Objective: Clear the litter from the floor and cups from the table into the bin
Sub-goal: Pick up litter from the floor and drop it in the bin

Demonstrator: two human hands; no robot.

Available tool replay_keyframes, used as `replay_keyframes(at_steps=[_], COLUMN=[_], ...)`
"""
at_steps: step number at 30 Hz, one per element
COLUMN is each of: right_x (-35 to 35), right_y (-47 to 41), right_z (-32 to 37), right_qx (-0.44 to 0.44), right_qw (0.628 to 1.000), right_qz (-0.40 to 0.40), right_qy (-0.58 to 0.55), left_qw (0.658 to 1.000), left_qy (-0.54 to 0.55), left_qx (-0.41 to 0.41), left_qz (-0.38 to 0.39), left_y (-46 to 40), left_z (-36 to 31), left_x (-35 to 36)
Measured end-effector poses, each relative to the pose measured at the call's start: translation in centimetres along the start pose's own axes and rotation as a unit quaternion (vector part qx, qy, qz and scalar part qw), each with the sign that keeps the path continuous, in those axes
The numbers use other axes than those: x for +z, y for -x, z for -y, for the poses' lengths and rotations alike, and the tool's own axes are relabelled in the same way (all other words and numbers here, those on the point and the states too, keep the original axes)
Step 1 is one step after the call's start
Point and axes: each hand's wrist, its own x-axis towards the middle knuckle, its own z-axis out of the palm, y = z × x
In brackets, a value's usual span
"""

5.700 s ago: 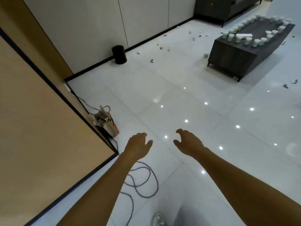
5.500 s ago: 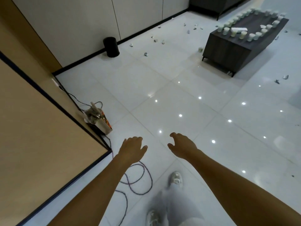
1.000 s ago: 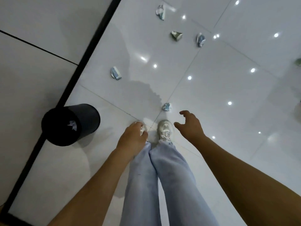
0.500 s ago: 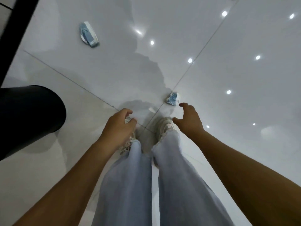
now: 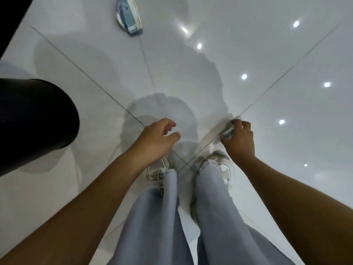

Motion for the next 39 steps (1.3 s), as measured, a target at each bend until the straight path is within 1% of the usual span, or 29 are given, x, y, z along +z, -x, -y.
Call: replay_keyframes(at_steps=[2, 4, 7, 11, 13, 16, 20, 24, 26, 30, 34, 39], right_x=[0.2, 0.1, -0.8, -3.3, -5.0, -7.6, -10.9, -13.2, -14.0, -15.7, -17.6, -18.8], right_y=[0.0, 0.4, 2.2, 6.7, 9.3, 12.9, 17.3, 20.5, 21.6, 23.1, 23.2, 20.7], right_z=[0.2, 0.8, 3.1, 7.6, 9.7, 12.0, 14.6, 16.7, 17.7, 20.0, 22.4, 25.6], right_qx=[-0.001, -0.023, -0.099, -0.22, -0.258, -0.293, -0.311, -0.326, -0.328, -0.338, -0.32, -0.296], right_qw=[1.0, 0.999, 0.992, 0.969, 0.956, 0.945, 0.936, 0.931, 0.931, 0.929, 0.938, 0.95], right_qz=[0.0, 0.014, 0.034, 0.045, 0.056, 0.084, 0.119, 0.129, 0.131, 0.135, 0.13, 0.097], right_qy=[-0.011, -0.028, -0.064, -0.105, -0.126, -0.119, -0.113, -0.101, -0.092, -0.069, -0.024, 0.01], left_qw=[1.0, 1.0, 0.996, 0.988, 0.983, 0.974, 0.967, 0.961, 0.956, 0.952, 0.937, 0.926], left_qy=[0.007, 0.027, 0.081, 0.144, 0.17, 0.216, 0.25, 0.266, 0.283, 0.287, 0.298, 0.306], left_qx=[-0.004, -0.013, -0.035, -0.055, -0.059, -0.057, -0.054, -0.07, -0.075, -0.09, -0.101, -0.084], left_qz=[0.005, 0.004, -0.014, -0.021, -0.024, -0.025, -0.006, 0.014, 0.008, -0.05, -0.154, -0.205], left_y=[-0.4, -0.5, 0.0, 2.5, 4.4, 7.3, 11.7, 15.3, 16.7, 18.8, 19.8, 18.8], left_z=[0.3, 0.3, -0.2, -1.7, -2.5, -3.9, -5.4, -6.2, -6.4, -6.6, -6.2, -5.5], left_x=[0.1, 0.2, 0.4, 0.0, -0.7, -2.2, -4.6, -6.6, -7.5, -9.6, -12.4, -16.0])
